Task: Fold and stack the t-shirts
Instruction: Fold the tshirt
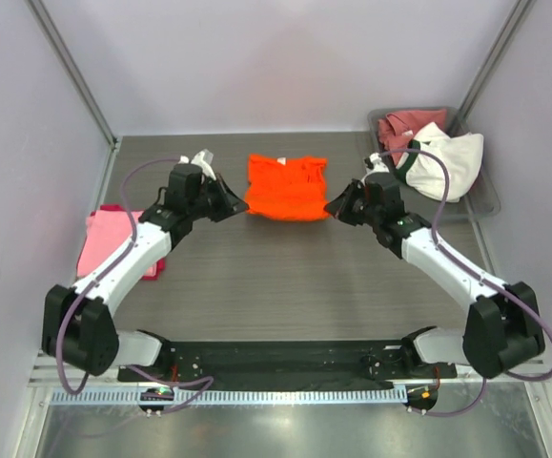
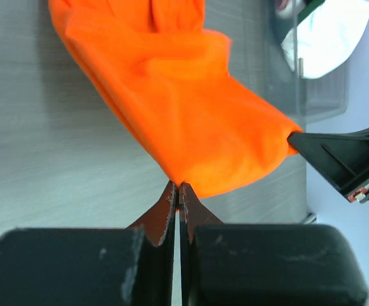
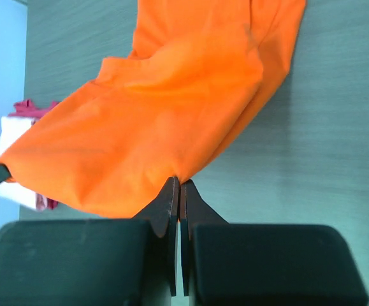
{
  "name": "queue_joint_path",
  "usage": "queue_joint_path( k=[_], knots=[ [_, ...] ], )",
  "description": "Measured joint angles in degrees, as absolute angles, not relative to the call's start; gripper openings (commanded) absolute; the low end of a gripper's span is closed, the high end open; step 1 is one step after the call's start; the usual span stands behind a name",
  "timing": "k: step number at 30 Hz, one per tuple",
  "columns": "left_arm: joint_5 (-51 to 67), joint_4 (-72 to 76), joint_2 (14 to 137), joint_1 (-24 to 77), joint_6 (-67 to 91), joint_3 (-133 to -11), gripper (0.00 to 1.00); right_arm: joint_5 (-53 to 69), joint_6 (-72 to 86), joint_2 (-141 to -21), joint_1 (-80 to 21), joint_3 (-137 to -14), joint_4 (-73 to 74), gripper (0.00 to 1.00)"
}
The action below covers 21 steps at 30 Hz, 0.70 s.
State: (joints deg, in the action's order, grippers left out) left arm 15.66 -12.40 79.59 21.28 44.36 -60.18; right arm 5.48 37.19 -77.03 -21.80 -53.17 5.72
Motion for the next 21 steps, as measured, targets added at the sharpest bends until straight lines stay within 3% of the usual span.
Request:
queue_joint_path(
  k=[9,15,21],
  knots=[
    [16.19,-17.87,64.93,26.33,46.85,-39.62,0.00,10.48,39.66,-62.26,-23.18,-33.95,14.20,0.01],
    [16.64,-20.45,54.35,31.33,50.63,-34.11,0.00,12.43,40.07,-51.37,-23.64,-32.71,20.03,0.01],
    [17.61,-21.15,50.89,31.44,52.93,-34.20,0.00,12.51,39.72,-49.15,-23.86,-33.69,24.80,0.01]
  ],
)
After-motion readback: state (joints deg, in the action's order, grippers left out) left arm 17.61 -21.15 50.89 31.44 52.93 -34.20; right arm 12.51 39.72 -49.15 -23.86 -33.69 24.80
